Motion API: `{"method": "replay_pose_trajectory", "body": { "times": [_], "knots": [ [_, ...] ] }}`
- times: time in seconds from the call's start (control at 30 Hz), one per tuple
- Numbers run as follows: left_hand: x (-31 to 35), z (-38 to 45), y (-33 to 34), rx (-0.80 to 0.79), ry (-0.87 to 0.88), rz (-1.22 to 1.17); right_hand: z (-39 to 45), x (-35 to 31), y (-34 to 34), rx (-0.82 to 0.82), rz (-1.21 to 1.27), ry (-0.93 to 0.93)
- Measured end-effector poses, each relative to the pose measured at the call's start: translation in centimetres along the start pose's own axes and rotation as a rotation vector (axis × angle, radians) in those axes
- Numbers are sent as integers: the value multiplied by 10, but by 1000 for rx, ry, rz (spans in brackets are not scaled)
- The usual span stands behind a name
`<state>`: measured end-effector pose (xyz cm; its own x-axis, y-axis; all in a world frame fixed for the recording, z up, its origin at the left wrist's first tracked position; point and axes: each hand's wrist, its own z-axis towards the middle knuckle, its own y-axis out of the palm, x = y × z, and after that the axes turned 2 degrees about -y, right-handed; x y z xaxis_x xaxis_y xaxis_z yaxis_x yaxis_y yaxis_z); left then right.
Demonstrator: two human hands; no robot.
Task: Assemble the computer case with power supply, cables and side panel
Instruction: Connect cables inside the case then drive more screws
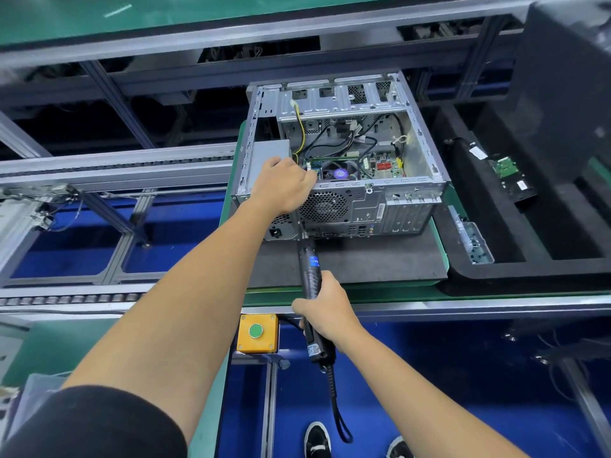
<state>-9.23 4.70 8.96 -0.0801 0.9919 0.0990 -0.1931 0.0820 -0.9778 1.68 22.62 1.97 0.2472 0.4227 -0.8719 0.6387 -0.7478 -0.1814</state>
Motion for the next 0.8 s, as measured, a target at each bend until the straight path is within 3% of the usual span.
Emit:
{"method": "replay_pose_trajectory", "body": {
  "times": [0.8],
  "knots": [
    [0,0,0,-55,31,89,-3,-5,-6,-12,90,16]
  ]
}}
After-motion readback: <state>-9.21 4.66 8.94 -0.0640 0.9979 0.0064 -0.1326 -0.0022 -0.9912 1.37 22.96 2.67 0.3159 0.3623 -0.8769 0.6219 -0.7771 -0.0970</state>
